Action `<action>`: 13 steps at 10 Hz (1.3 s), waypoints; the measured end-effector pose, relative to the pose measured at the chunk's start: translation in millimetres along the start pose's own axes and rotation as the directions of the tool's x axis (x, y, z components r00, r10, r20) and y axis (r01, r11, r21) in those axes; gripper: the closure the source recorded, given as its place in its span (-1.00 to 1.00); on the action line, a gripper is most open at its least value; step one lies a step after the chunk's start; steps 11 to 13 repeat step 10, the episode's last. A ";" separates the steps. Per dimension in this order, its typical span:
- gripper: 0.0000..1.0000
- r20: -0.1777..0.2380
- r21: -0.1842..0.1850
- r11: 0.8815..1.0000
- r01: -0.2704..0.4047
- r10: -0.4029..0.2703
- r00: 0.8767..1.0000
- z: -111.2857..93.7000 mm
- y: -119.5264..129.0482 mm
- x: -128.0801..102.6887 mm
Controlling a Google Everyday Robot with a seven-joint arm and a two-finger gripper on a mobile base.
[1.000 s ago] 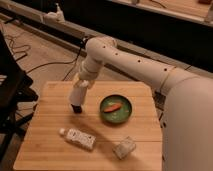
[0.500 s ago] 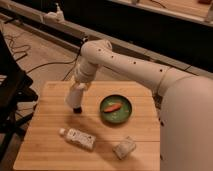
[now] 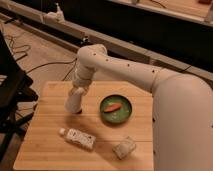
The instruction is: Place the ceramic cup over the eraser
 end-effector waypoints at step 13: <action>-0.60 -0.068 -0.011 0.999 -0.047 0.046 0.997 38.5 -5.3 -2.8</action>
